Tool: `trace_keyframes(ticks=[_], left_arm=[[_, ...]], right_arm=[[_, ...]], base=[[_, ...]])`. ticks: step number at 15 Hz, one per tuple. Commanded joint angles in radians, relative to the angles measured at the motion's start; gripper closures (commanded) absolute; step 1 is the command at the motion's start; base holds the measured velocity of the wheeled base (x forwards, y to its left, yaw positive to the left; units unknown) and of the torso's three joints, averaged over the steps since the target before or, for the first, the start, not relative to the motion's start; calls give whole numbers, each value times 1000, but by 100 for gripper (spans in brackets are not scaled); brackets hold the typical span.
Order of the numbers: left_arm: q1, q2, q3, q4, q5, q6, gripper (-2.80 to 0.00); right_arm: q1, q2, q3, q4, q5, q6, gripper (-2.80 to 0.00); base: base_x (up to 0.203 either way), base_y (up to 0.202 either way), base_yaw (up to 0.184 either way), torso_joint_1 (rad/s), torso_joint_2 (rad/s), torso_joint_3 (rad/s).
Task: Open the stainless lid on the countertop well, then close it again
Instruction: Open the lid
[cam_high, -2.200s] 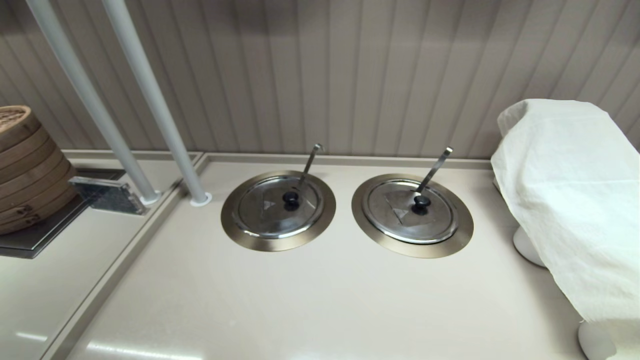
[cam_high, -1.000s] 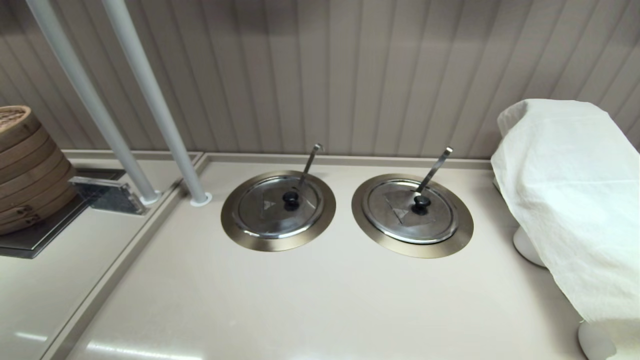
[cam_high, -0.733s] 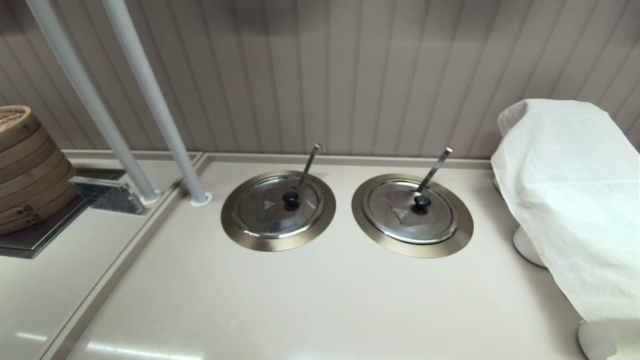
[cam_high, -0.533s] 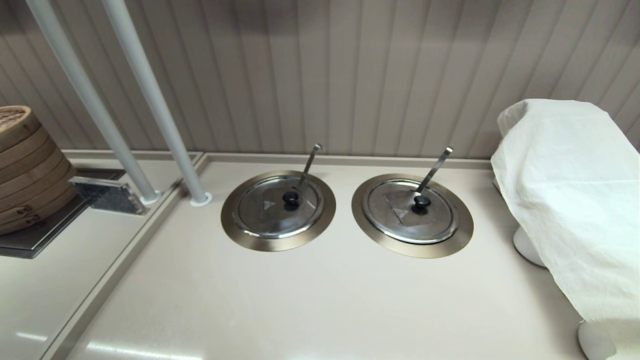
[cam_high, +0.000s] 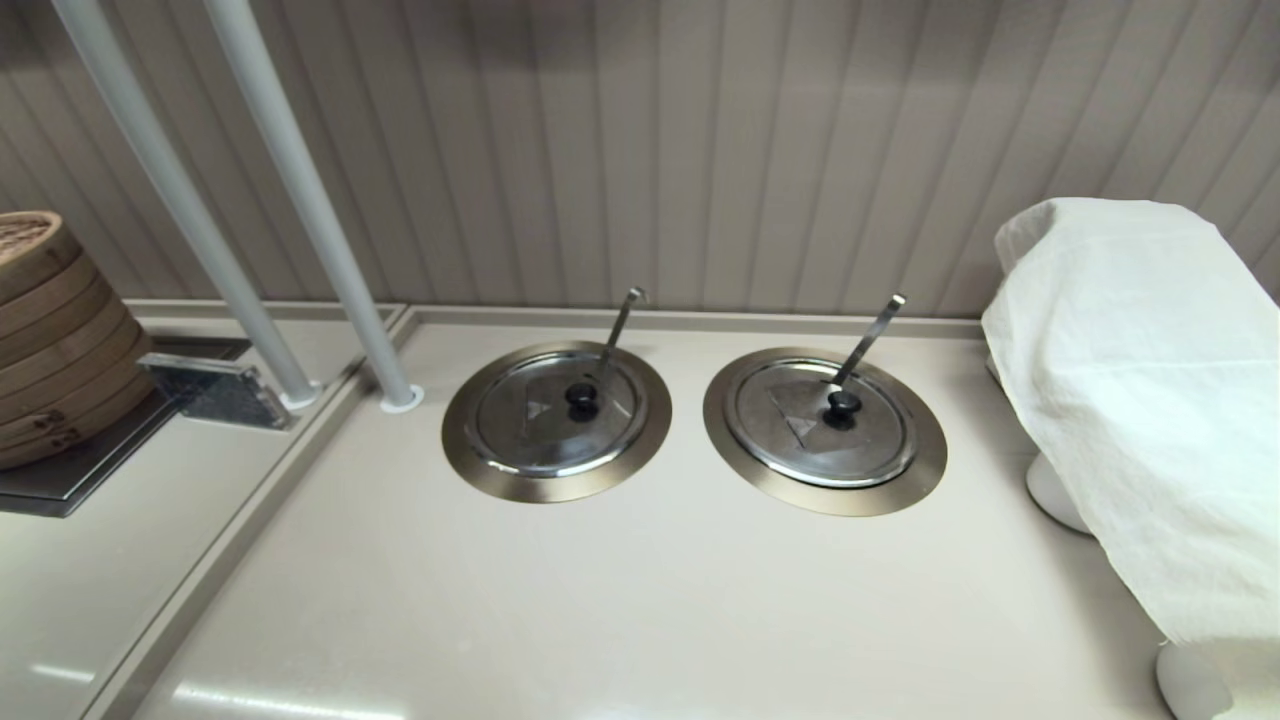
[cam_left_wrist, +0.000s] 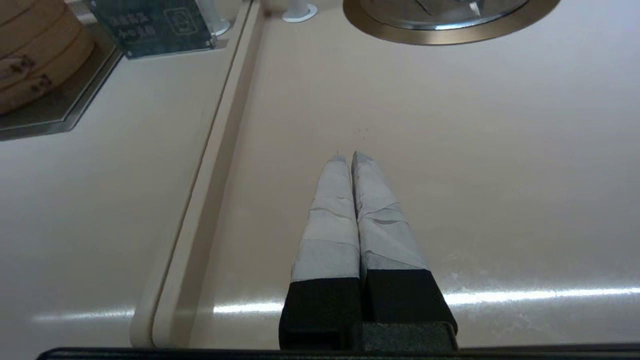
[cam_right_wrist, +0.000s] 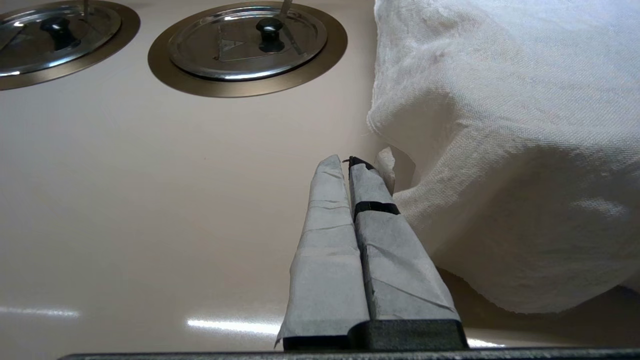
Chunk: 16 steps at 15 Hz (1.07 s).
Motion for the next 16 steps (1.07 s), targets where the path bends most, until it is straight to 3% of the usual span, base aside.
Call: trace_keyframes(ticks=[1, 4, 16], left_arm=[[-1, 1, 1, -2, 3, -27, 0], [-1, 1, 4, -12, 39, -205, 0], [-1, 1, 11, -31, 44, -201, 0]], right_arm=[[0, 1, 0, 0, 0, 0, 0], [0, 2, 0, 0, 0, 0, 0], [0, 0, 0, 0, 0, 0, 0]], base=[[0, 0, 0, 0, 0, 0], [0, 0, 0, 0, 0, 0], [0, 0, 0, 0, 0, 0]])
